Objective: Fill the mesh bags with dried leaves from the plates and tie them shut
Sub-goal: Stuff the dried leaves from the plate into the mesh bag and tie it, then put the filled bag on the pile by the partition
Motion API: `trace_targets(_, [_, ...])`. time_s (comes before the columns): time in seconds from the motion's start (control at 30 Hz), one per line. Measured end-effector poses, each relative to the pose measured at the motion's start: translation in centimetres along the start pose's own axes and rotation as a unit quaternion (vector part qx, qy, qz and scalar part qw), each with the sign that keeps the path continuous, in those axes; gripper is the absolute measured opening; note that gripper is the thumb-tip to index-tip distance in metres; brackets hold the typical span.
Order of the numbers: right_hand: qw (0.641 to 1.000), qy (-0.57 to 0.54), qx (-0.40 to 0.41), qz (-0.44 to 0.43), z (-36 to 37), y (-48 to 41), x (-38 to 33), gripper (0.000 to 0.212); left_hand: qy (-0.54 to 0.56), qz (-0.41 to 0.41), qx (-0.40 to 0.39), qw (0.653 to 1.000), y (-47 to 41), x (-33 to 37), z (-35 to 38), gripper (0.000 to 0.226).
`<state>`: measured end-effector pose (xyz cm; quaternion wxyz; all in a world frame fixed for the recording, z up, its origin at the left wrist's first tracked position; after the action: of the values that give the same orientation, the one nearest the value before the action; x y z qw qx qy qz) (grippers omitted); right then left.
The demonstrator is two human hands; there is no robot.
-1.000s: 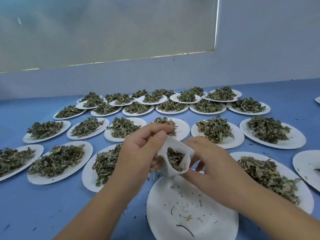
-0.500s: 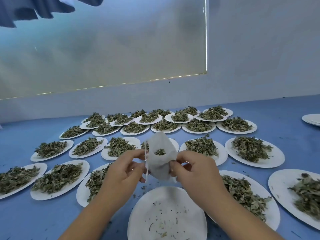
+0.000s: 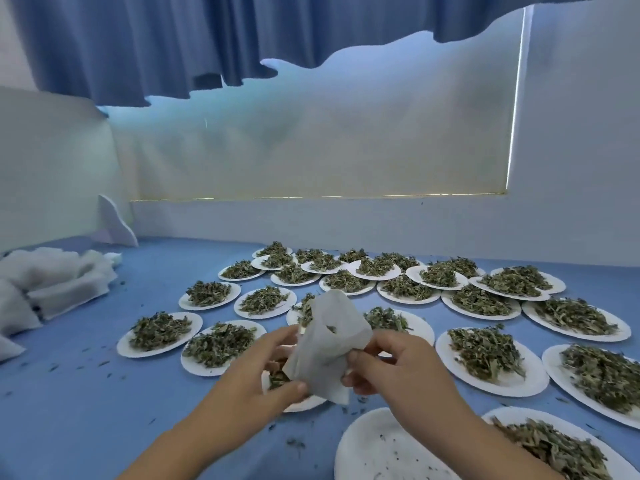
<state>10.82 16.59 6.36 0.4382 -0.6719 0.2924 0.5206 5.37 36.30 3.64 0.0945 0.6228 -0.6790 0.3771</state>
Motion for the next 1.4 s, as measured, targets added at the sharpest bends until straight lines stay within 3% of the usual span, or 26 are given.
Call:
trace_targets(0.27, [0.991,-0.060,-0.116,0.026,13.4,-3.9,-1.6,0.035,-0.007,-0.058,0.030,0.998,5.6,-6.1,-8.7,0.048])
trace_targets(0.37, [0.984,-0.086,-0.147,0.050,20.0,-5.1,-1.2,0.024,0.014,-0.121,0.084,0.989,7.8,-9.7,-12.3,0.041])
trace_targets(0.57, [0.972,-0.130,-0.166,0.106,32.3,-7.5,1.3,0.009,-0.012,-0.291,0.174,0.941,12.0,-19.2,-19.9,0.024])
trace_targets(0.7, [0.949,-0.163,-0.190,0.192,37.9,-8.3,4.9,0.009,-0.038,-0.377,0.265,0.887,13.7,-25.4,-24.9,0.035])
trace_targets(0.8, [0.939,-0.181,-0.182,0.228,39.2,-8.4,7.6,0.012,-0.062,-0.403,0.301,0.862,13.8,-29.5,-27.3,0.037])
trace_targets(1.03, [0.900,-0.301,-0.162,0.270,38.8,-9.2,9.0,0.015,-0.152,-0.435,0.294,0.838,10.0,-36.0,-29.4,0.040])
trace_targets(1.2, [0.884,-0.355,-0.100,0.288,38.7,-10.2,9.7,0.016,-0.128,-0.448,0.316,0.826,7.2,-39.7,-30.2,0.037])
trace_targets(1.4, [0.875,-0.371,-0.088,0.299,39.5,-11.0,10.3,0.018,-0.049,-0.469,0.340,0.814,4.9,-42.3,-31.7,0.023])
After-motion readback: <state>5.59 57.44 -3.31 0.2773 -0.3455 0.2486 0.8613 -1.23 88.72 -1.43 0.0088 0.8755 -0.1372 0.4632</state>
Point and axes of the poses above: each hand's wrist, its own y-axis away from the middle knuckle, its own z-axis out of the palm, x = y × z, the point moved 5 cm from there along -y, towards the middle knuckle, and after that the axes turned 8 degrees about -y, right-handed, at the moved point
